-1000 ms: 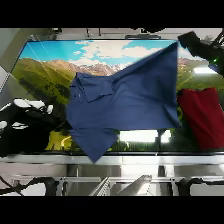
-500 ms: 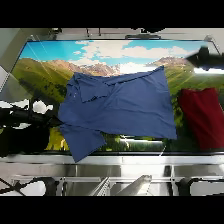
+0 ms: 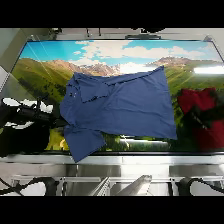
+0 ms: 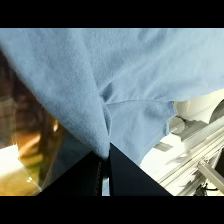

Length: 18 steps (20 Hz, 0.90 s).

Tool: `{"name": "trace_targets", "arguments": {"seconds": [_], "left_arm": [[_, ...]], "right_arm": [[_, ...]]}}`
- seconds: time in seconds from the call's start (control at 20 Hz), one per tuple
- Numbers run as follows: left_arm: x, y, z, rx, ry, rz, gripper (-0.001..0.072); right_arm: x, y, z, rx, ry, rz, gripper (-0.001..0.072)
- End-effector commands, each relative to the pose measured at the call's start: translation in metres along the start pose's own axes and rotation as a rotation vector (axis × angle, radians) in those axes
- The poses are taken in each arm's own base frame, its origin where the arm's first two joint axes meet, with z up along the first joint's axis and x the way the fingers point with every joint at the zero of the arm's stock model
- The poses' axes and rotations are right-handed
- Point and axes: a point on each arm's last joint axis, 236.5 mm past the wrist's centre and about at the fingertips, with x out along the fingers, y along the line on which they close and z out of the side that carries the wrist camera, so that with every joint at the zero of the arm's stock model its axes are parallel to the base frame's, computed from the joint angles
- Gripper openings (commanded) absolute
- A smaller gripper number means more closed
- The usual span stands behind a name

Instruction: Fold the shirts.

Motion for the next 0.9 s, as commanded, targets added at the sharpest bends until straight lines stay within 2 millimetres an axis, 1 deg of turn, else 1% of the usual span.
{"name": "trace_targets", "arguments": {"seconds": [0.0, 0.15, 0.2, 0.35, 0.5, 0.55, 0.6, 0.7, 0.75, 0.8, 0.85], "left_arm": [[0.001, -0.001, -0.001, 0.008, 0.005, 0.001, 0.002], [0.001, -0.002, -0.001, 0.007, 0.007, 0.0, 0.0019], [0.001, -0.002, -0.001, 0.007, 0.007, 0.0, 0.002], [0.001, -0.002, -0.003, 0.007, 0.013, -0.004, 0.0019], [0.001, -0.002, -0.003, 0.007, 0.013, -0.004, 0.002], [0.001, -0.003, -0.003, 0.007, 0.012, -0.004, 0.002], [0.001, -0.002, -0.003, 0.007, 0.013, -0.004, 0.0019], [0.001, -0.004, -0.001, 0.009, 0.007, -0.011, 0.0019], [-0.001, -0.012, 0.001, 0.025, -0.007, -0.034, 0.0019], [-0.008, -0.025, 0.003, 0.057, -0.029, -0.074, 0.0019], [-0.023, -0.05, 0.009, 0.104, -0.071, -0.142, 0.0019]], "right_arm": [[0.032, -0.026, -0.036, 0.012, 0.087, -0.018, 0.0363], [0.049, -0.033, -0.04, 0.021, 0.138, -0.001, 0.0364], [0.054, -0.029, -0.043, 0.011, 0.161, 0.029, 0.0364], [0.067, -0.005, -0.047, -0.035, 0.201, 0.133, 0.0363], [0.082, 0.009, -0.042, -0.075, 0.19, 0.156, 0.0352], [0.085, 0.016, -0.039, -0.09, 0.175, 0.175, 0.0129], [0.084, 0.023, -0.034, -0.102, 0.155, 0.204, 0.0015], [0.074, 0.041, -0.024, -0.129, 0.114, 0.268, 0.0014], [0.064, 0.054, -0.017, -0.148, 0.085, 0.3, 0.0014], [0.048, 0.071, -0.011, -0.18, 0.052, 0.338, 0.0013], [0.029, 0.088, -0.006, -0.225, 0.018, 0.372, 0.0013]]}}
